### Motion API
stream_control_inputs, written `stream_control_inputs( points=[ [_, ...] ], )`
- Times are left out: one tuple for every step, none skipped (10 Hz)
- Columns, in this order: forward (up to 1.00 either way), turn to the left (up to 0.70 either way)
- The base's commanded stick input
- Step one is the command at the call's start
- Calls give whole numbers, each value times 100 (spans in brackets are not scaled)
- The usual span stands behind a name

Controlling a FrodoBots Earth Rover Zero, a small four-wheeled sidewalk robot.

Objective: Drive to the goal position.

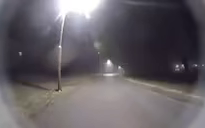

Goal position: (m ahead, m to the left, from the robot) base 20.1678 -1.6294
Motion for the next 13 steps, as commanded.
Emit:
stream_control_inputs(
  points=[
    [100,7],
    [100,6],
    [100,6],
    [100,5],
    [100,5],
    [100,5],
    [100,5],
    [100,5],
    [100,5],
    [100,4],
    [100,4],
    [100,4],
    [100,4]
  ],
)
